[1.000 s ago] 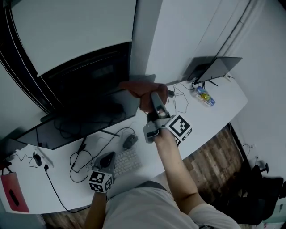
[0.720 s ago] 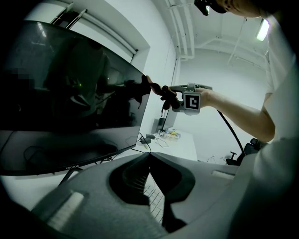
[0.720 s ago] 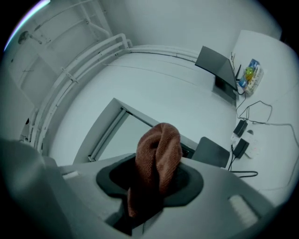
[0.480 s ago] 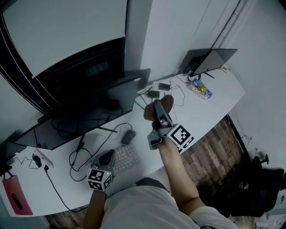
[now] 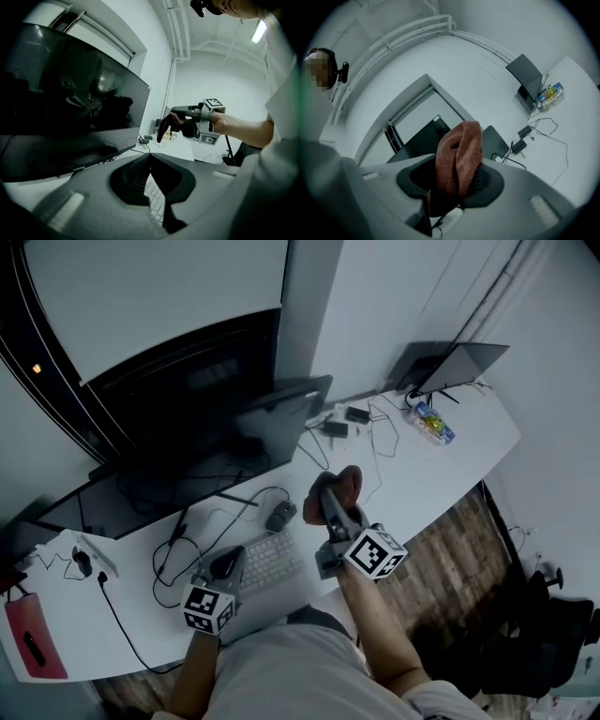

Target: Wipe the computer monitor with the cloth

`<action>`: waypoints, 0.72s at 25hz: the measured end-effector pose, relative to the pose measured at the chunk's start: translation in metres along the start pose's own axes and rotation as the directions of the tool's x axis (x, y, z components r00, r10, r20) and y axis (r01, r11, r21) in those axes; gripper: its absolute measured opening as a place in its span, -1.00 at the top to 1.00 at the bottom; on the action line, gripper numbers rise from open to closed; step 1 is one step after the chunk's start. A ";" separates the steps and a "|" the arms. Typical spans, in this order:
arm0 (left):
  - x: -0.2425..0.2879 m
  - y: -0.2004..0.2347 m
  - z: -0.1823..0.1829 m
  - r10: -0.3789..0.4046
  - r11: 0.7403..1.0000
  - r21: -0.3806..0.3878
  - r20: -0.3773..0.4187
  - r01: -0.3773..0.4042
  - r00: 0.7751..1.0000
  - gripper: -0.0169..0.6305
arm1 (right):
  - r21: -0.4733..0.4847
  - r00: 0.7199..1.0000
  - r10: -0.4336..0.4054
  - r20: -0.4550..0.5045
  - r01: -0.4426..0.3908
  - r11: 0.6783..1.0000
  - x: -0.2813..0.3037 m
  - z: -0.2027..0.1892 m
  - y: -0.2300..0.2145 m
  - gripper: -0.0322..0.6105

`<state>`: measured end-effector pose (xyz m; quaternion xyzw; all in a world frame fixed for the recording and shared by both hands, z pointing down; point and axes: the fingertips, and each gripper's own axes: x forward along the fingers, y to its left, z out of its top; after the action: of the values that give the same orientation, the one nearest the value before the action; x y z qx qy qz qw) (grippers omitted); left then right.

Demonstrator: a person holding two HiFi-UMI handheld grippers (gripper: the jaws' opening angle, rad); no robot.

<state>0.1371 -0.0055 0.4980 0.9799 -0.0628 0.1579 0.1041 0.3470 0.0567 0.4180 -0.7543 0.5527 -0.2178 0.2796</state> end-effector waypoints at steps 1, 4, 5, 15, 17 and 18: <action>-0.003 0.001 -0.001 -0.002 1.000 0.000 0.001 0.002 1.000 0.92 | -0.020 1.000 -0.001 -0.020 0.001 1.000 -0.003 -0.009 0.002 0.41; -0.012 0.005 -0.002 -0.007 1.000 -0.003 0.005 0.007 1.000 0.92 | -0.086 0.997 -0.007 -0.076 0.000 0.996 -0.011 -0.035 0.010 0.41; -0.014 0.006 -0.003 -0.008 1.000 -0.003 0.005 0.008 1.000 0.92 | -0.115 0.995 -0.009 -0.095 -0.002 0.993 -0.014 -0.043 0.014 0.41; -0.035 0.010 -0.001 -0.041 0.999 0.016 0.031 0.040 0.999 0.92 | -0.360 0.968 0.023 -0.251 -0.115 0.926 -0.035 -0.104 0.059 0.41; -0.038 0.009 -0.002 -0.048 0.998 0.028 0.029 0.047 0.998 0.92 | -0.406 0.963 0.019 -0.269 -0.132 0.904 -0.038 -0.111 0.064 0.41; -0.039 0.009 -0.003 -0.053 0.998 0.034 0.030 0.052 0.998 0.92 | -0.435 0.961 0.015 -0.277 -0.139 0.890 -0.040 -0.114 0.066 0.41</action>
<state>0.0981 -0.0102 0.4896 0.9851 -0.0362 0.1412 0.0908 0.2157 0.0589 0.4593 -0.7394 0.6503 -0.1720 0.0293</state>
